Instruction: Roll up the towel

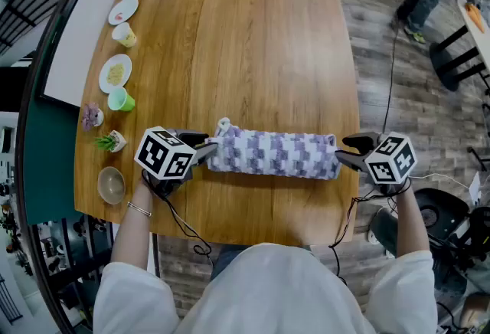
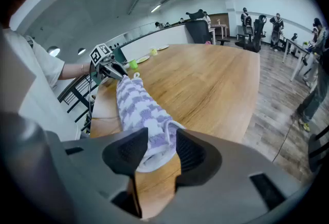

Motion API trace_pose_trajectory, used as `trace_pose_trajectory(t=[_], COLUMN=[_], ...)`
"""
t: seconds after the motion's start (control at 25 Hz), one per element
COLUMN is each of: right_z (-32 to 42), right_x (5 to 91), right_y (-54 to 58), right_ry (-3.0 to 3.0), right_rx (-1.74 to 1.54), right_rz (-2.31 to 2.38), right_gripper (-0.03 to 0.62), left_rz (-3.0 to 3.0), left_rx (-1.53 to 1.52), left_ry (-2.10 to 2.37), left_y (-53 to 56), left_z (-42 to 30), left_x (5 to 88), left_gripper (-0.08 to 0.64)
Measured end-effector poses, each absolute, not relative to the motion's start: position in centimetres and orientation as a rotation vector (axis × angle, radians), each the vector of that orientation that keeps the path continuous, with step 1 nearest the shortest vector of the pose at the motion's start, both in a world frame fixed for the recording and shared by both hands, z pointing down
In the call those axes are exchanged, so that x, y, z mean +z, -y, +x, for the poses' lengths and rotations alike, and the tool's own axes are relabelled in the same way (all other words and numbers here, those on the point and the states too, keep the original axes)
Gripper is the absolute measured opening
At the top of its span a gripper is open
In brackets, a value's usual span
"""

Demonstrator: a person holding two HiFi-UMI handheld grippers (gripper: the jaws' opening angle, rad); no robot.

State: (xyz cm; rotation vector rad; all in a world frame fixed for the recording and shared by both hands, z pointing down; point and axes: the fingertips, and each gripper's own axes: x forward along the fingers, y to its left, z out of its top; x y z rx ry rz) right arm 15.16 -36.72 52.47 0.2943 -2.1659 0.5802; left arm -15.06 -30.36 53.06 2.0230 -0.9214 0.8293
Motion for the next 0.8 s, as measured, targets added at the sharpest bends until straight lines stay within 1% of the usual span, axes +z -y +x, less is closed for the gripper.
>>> trace_pose_trajectory(t=[0.2, 0.28, 0.36, 0.48, 0.56, 0.64, 0.72, 0.8], right_z=[16.0, 16.3, 16.6, 16.7, 17.0, 17.9, 18.9, 19.7], right_x=[49.1, 47.1, 44.7, 40.4, 37.3, 34.0, 31.0, 28.8], right_y=[37.7, 38.4, 39.2, 40.5, 40.7, 40.3, 39.5, 38.6], right_ry=[2.280, 2.348, 2.421, 2.525, 2.568, 2.584, 2.592, 2.593], right_rx=[0.589, 0.587, 0.572, 0.510, 0.444, 0.376, 0.316, 0.263], right_rz=[0.448, 0.561, 0.694, 0.913, 1.073, 1.256, 1.424, 1.552], right_gripper=[0.175, 0.163, 0.144, 0.143, 0.133, 0.087, 0.036, 0.013], left_rz=[2.051, 2.072, 2.111, 2.147, 2.131, 2.089, 2.054, 2.049], left_rx=[0.690, 0.623, 0.576, 0.498, 0.413, 0.283, 0.151, 0.042], left_ry=[1.024, 1.121, 1.269, 1.585, 1.825, 2.029, 2.165, 2.240], left_y=[30.2, 30.2, 30.5, 31.7, 31.7, 30.7, 29.5, 28.3], left_z=[-15.6, -16.3, -17.0, -18.1, -18.6, -18.7, -18.3, -17.5], left_x=[50.2, 48.1, 45.2, 39.7, 35.4, 31.2, 27.5, 24.9], left_gripper=[0.138, 0.137, 0.135, 0.132, 0.117, 0.064, 0.035, 0.005])
